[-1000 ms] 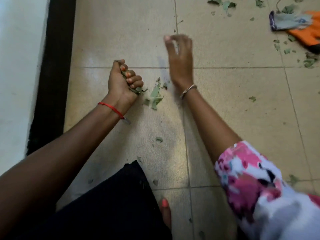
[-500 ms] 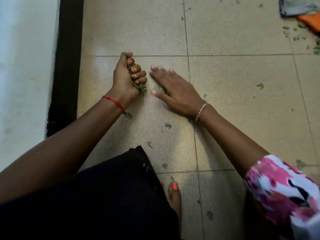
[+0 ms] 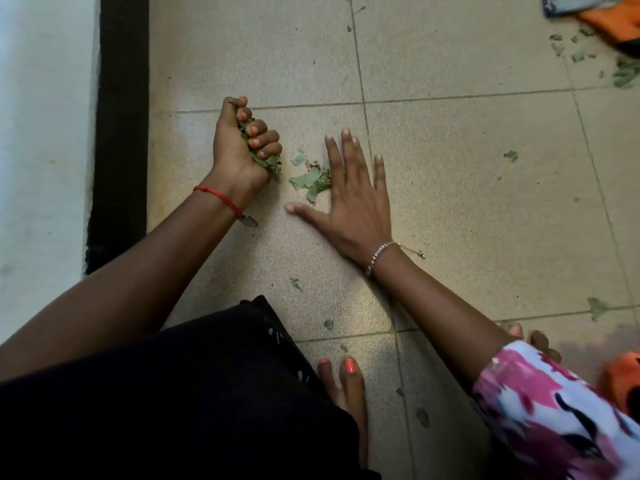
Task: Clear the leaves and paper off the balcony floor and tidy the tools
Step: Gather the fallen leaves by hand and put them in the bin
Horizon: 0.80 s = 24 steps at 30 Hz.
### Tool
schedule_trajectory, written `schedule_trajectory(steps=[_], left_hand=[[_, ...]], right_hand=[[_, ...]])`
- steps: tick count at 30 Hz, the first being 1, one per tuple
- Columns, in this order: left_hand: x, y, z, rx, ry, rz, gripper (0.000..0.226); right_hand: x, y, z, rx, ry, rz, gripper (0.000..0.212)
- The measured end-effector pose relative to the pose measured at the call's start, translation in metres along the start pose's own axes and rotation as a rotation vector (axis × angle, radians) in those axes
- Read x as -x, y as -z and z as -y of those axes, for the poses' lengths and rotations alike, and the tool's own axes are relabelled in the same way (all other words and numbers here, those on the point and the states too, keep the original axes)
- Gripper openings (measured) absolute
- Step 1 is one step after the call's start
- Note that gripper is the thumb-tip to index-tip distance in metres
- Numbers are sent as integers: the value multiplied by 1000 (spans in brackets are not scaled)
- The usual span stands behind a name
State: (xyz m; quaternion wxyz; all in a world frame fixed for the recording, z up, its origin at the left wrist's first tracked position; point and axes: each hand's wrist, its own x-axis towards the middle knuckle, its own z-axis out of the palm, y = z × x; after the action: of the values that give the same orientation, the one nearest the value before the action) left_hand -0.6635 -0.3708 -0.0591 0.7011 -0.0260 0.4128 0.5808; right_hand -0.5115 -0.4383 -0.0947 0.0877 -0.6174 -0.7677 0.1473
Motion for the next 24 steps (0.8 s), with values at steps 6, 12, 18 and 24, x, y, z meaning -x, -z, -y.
schedule_trajectory(steps=[6,12,18,24], left_hand=[[-2,-1,2,-34,3,16,47],[-6,-8,10,-50,30,53,54],[-4,-26,29,-75,83,94,54],[3,-36,50,-68,154,136,56]], right_hand=[[-49,2,4,-73,139,-17,63],[-4,12,-19,-225,425,81,41],[36,23,-49,-225,368,-46,36],[25,27,-65,-496,-89,-492,17]])
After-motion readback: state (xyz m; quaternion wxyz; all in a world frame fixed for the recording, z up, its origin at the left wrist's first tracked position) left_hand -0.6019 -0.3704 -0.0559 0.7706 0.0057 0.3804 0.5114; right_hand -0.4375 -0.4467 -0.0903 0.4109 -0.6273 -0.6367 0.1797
